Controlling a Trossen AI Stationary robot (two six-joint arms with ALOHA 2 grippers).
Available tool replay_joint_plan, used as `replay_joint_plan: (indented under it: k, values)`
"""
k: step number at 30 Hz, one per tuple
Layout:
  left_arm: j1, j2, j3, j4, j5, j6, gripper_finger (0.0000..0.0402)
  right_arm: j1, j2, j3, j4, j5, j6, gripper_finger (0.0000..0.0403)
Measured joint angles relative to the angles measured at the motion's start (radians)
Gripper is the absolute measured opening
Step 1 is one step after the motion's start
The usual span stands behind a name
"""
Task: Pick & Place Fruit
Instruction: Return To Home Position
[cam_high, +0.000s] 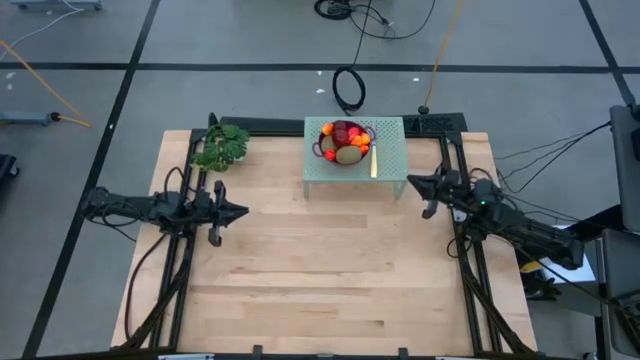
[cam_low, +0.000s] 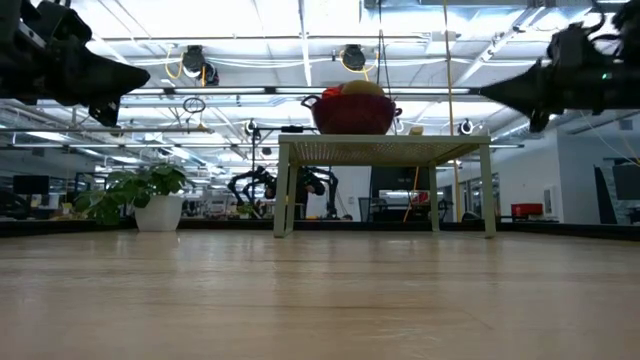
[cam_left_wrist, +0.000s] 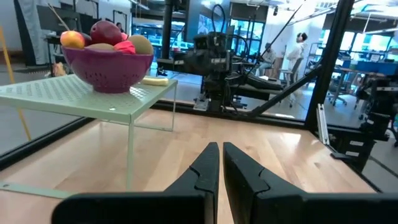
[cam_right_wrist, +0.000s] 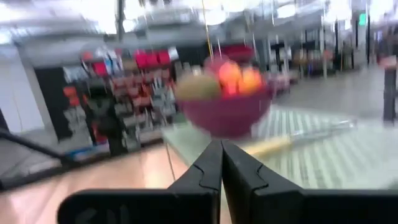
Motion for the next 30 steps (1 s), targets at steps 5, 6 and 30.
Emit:
replay_joint_plan:
  k: [5,6,30]
  values:
    - [0.000,0.000,0.000,0.000,0.007,0.063,0.0021,0.000,0.000,-0.001,-0.002,0.001,-0.040,0.0000]
    - [0.000,0.000,0.000,0.002,0.008,0.065,0.0021,0.000,-0.001,-0.002,-0.006,0.001,-0.041,0.0000]
    - [0.000,0.000,-0.004,0.038,0.008,0.058,0.0021,0.000,0.012,-0.005,-0.112,-0.024,-0.057,0.0000]
